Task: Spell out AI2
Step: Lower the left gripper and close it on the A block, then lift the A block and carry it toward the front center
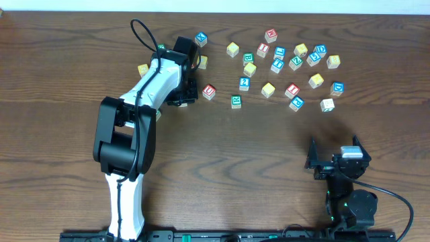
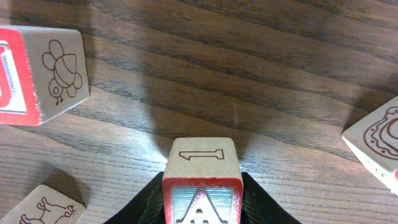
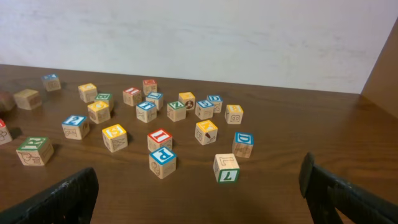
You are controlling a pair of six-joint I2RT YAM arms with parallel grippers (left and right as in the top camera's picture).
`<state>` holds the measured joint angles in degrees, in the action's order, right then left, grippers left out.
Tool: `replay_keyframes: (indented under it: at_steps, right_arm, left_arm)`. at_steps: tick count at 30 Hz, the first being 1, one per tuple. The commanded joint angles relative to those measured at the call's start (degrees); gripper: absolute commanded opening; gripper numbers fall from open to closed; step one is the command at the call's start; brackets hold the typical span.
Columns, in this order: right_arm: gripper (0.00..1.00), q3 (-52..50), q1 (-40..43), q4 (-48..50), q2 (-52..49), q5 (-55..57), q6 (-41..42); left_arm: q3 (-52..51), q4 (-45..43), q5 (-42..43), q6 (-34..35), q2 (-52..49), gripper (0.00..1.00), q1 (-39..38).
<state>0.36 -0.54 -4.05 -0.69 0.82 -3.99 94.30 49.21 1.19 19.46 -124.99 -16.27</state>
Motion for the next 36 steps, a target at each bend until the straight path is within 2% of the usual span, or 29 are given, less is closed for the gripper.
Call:
replay_keyframes:
  at_steps: [1,4,7,22,36]
  right_arm:
    - [0.99,-0.04,0.76,-0.26,0.35,-0.35,0.50]
    - [0.99,-0.04,0.76,-0.26,0.35,-0.33,0.50]
    - [0.99,-0.04,0.76,-0.26,0.35,-0.33,0.50]
    - [0.99,-0.04,0.76,-0.26,0.35,-0.35,0.50]
    - [0.99,-0.04,0.76,-0.28,0.35,-0.35,0.50]
  left_arm:
    - [-0.39,0.13,-0.28,-0.31,0.13,0.31,0.24]
    - [-0.39,0.13,-0.28,-0.31,0.13,0.24,0.24]
    - [-0.39,0.09,-0.28,-0.31,0.13,0.22,0.24]
    - [0.11,2.03,-0.28,-1.88,1.49,0.22,0.24]
    - [0.09,7.10,-0.26,-1.66,18.80,0.21,0.04]
